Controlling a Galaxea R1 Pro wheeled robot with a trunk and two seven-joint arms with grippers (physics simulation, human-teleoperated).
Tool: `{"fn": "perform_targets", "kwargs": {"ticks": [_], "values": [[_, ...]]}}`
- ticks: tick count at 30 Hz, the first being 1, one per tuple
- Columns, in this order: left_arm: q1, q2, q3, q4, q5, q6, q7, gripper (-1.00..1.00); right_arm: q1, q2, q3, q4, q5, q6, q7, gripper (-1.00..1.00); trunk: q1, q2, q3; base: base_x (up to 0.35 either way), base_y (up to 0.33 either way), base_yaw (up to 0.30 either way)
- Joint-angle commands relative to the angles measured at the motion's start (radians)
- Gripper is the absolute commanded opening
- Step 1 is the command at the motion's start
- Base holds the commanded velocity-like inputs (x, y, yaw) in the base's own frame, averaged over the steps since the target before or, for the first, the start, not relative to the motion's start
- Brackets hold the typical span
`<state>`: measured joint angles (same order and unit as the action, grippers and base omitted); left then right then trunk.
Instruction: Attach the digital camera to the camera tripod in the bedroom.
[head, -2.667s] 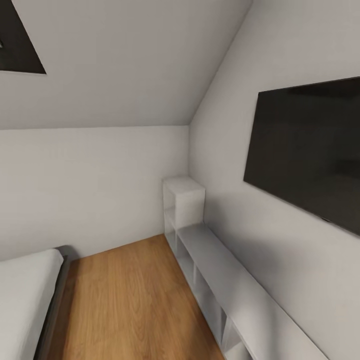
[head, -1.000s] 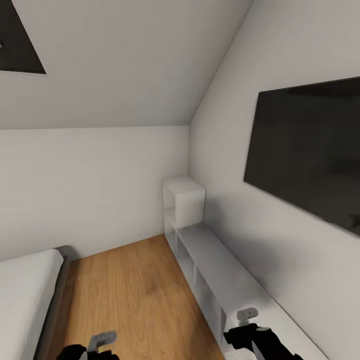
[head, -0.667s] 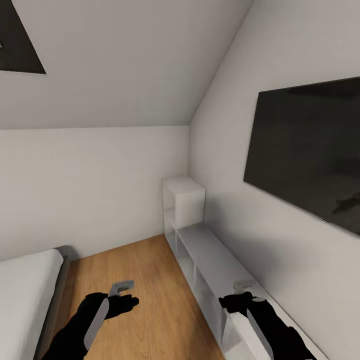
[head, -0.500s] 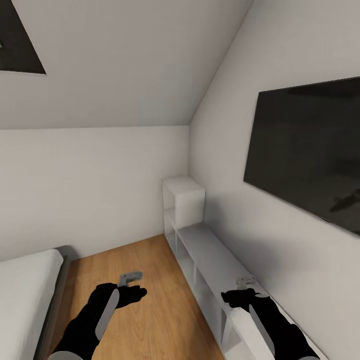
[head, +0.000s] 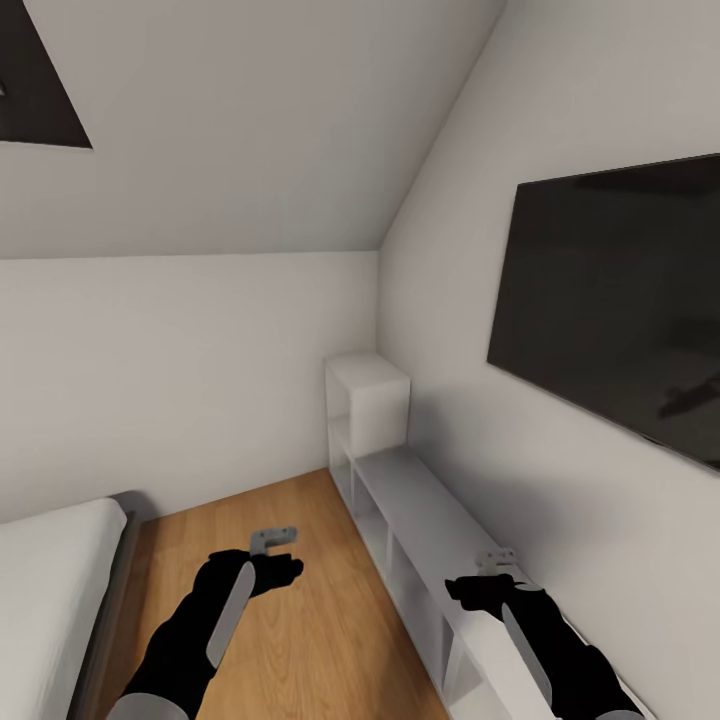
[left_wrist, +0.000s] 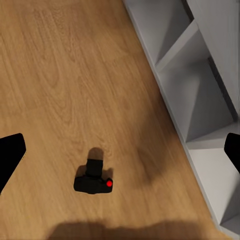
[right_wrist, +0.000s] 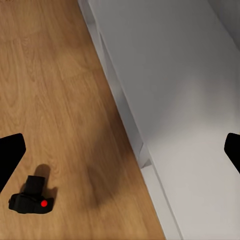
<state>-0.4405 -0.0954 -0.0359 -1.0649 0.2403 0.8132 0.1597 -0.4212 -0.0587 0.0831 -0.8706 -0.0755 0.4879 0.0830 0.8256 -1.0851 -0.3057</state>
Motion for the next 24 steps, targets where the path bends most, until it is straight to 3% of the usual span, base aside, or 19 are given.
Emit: {"fn": "perform_targets", "kwargs": {"ticks": [1, 14, 24], "values": [[-0.001, 0.0, -0.005, -0.005, 0.012, 0.002, 0.01, 1.0, -0.001, -0.001, 0.002, -0.002, -0.008, 0.005, -0.001, 1.0, 0.0, -0.001, -0.001, 0.0, 0.0, 0.0], [-0.001, -0.001, -0.01, -0.026, 0.009, -0.003, 0.013, 1.0, -0.001, 0.001, 0.005, -0.003, -0.011, 0.002, 0.005, 1.0, 0.0, -0.001, -0.001, 0.0, 0.0, 0.0], [-0.001, -0.002, -0.009, -0.042, 0.008, -0.003, 0.019, 1.0, -0.001, 0.022, 0.008, -0.004, -0.009, 0.0, 0.007, 1.0, 0.0, -0.001, -0.001, 0.0, 0.0, 0.0]]}}
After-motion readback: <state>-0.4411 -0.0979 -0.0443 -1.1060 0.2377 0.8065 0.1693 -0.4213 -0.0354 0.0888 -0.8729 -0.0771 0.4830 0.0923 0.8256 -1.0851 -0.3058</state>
